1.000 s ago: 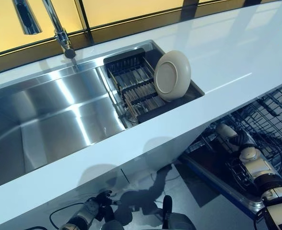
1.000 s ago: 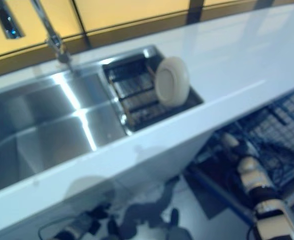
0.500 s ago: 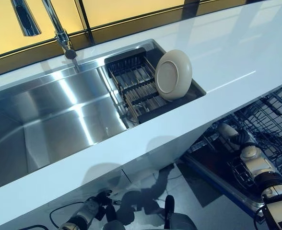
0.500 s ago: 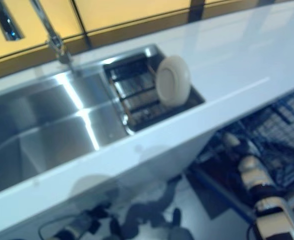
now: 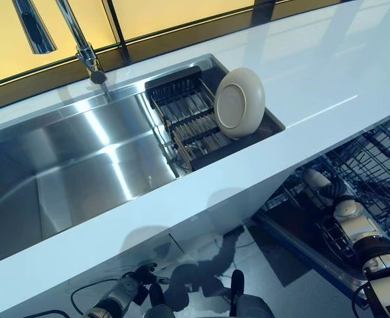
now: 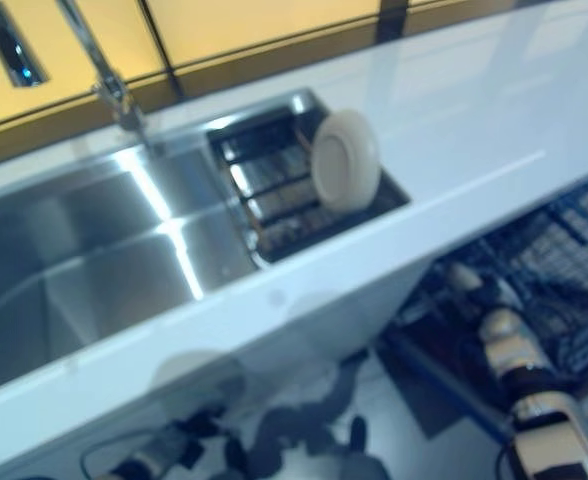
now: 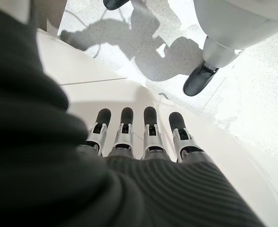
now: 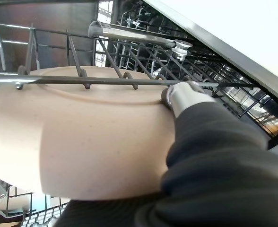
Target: Take plates into dishwasher
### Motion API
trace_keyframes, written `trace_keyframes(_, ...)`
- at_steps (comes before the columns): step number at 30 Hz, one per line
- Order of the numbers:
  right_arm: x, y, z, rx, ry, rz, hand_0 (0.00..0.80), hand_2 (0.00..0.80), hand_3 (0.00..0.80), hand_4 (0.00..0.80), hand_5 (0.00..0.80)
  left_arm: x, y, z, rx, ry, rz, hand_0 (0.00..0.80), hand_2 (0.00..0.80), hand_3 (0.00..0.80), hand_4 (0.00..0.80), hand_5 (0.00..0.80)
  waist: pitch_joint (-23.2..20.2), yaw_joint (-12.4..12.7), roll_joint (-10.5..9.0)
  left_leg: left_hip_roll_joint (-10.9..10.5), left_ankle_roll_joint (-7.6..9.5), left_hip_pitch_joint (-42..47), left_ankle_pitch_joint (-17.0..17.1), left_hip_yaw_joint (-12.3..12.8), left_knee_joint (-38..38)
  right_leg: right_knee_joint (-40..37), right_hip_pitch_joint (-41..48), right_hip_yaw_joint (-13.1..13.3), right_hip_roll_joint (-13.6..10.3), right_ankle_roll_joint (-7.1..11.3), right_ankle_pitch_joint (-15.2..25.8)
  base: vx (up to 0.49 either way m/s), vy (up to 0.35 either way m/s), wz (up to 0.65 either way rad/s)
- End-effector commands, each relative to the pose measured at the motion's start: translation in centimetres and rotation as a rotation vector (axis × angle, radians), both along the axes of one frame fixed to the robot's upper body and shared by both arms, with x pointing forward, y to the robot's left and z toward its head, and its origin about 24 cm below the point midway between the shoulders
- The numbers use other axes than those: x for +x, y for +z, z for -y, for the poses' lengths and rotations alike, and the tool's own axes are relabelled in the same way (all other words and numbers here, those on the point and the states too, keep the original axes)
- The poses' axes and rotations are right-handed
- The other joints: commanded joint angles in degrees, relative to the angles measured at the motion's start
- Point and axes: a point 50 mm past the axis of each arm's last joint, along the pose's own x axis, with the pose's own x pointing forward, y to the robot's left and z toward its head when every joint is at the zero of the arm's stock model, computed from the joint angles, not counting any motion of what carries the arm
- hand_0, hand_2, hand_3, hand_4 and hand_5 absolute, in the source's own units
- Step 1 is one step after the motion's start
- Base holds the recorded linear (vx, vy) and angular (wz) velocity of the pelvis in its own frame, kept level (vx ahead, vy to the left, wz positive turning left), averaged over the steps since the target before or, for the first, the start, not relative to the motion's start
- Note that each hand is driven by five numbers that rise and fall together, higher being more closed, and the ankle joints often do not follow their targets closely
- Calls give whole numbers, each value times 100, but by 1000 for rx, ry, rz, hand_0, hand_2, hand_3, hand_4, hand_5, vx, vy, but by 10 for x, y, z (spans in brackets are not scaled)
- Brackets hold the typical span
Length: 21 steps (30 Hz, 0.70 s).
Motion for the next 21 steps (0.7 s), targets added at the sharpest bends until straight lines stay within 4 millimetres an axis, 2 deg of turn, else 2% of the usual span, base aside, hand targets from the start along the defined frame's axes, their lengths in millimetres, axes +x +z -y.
trace_keyframes(1,1,-64,-92,327,228,-212,420,420,420,420,420,33,16,-4,23,-12,83,0,0,0,0,0,404,81,-379,-239,37,-21,-10,-67,24,235,-39,144,-198,-71,-178,0,0,0)
trace_keyframes(2,1,-64,-93,327,228,-212,355,355,355,355,355,34,16,-3,24,-12,82,0,0,0,0,0,399,80,-386,-236,37,-16,-10,-64,20,231,-37,144,-195,-69,-176,0,0,0)
trace_keyframes(4,2,-64,-93,327,226,-213,44,44,44,44,44,34,16,-4,25,-13,81,0,0,0,0,0,388,84,-397,-230,39,-16,-8,-63,22,227,-32,149,-188,-70,-175,0,0,0)
trace_keyframes(5,2,-64,-92,327,226,-213,0,0,0,0,0,34,16,-4,25,-14,81,0,0,0,0,0,388,86,-400,-228,39,-15,-8,-61,24,225,-28,150,-186,-69,-176,0,0,0)
trace_keyframes(21,1,-62,-91,323,212,-192,0,0,0,0,0,31,15,-7,31,-12,71,0,0,0,0,0,367,102,-451,-203,53,54,-19,-53,27,226,49,157,-155,-68,-183,0,0,0)
